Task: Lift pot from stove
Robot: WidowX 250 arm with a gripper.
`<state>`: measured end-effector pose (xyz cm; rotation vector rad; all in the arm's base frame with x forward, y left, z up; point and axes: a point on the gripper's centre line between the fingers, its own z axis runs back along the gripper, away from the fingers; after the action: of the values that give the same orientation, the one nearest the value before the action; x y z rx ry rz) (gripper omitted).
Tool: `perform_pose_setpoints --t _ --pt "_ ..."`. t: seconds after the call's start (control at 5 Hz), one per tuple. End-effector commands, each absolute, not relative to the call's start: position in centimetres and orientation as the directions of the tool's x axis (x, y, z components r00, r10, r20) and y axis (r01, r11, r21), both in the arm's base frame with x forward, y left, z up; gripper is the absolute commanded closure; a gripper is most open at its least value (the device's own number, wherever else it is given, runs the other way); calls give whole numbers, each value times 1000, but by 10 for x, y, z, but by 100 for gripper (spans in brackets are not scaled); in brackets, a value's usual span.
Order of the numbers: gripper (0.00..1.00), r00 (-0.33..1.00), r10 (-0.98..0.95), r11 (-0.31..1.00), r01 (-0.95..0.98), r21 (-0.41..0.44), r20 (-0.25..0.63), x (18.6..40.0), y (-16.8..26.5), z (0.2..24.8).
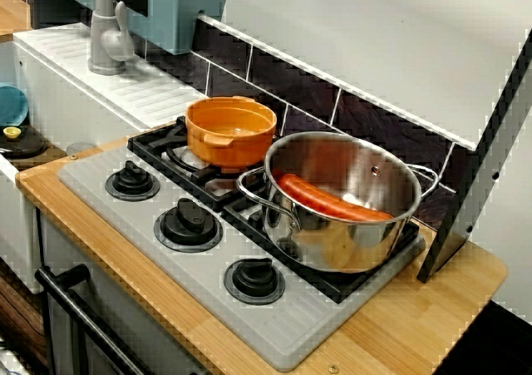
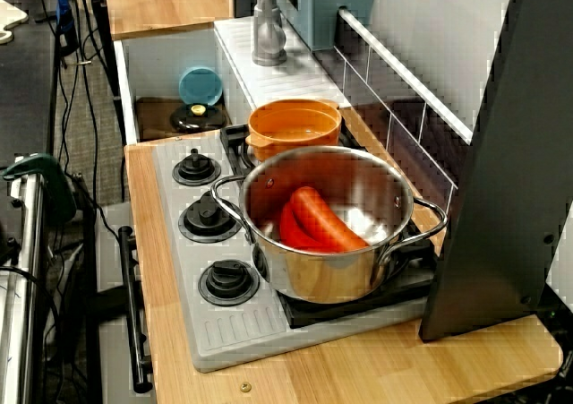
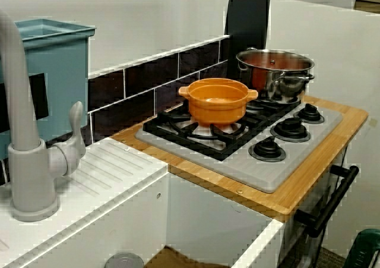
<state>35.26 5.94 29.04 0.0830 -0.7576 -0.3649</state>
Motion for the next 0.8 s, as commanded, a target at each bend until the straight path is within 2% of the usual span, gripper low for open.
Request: perform_pose_setpoints --t 0.0,0.4,0.6 --pt "0 667 -353 934 293 204 656 353 59 290" --pt "0 621 -524 845 465 265 582 348 65 288" --pt "0 541 -676 725 611 320 501 345 73 291"
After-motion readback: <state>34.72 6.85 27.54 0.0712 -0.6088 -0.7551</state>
